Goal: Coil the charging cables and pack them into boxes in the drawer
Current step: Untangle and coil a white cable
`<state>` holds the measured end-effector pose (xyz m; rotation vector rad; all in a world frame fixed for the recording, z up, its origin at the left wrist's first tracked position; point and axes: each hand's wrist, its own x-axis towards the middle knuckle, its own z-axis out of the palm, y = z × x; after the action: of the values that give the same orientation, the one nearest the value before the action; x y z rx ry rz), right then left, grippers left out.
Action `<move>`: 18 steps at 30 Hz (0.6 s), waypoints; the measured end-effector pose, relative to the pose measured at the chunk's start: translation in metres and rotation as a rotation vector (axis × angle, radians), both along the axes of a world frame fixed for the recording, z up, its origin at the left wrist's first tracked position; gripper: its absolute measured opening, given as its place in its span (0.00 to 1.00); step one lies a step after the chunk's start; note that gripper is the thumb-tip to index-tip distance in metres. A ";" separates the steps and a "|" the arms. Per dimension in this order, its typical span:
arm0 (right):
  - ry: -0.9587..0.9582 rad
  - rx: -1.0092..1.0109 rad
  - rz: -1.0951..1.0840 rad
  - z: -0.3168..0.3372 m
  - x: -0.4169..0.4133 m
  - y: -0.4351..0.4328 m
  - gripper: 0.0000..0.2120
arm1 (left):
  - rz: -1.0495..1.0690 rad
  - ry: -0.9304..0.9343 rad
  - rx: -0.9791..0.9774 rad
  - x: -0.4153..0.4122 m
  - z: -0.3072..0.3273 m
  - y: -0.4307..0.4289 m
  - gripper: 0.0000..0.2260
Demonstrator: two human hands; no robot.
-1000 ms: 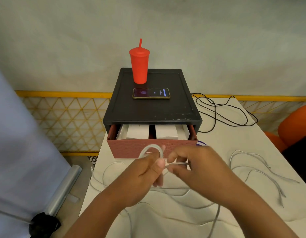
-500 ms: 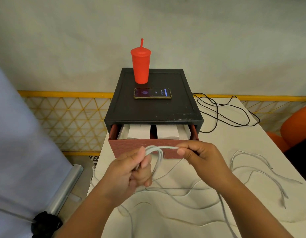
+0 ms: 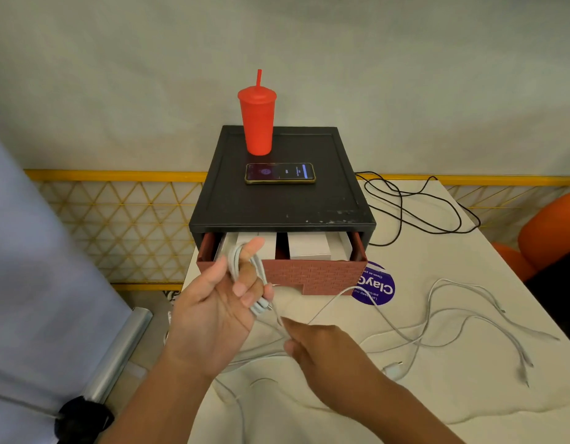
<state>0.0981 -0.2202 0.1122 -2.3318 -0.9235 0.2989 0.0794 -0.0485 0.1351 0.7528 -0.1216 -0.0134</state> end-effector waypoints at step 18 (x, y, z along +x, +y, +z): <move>-0.076 -0.046 0.117 0.069 0.013 -0.028 0.06 | -0.345 0.079 1.080 -0.010 -0.008 -0.023 0.20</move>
<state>0.1109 -0.2482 0.1812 -2.3496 -1.1036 0.2837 0.0694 -0.0712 0.1269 1.7982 -0.1669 -0.4676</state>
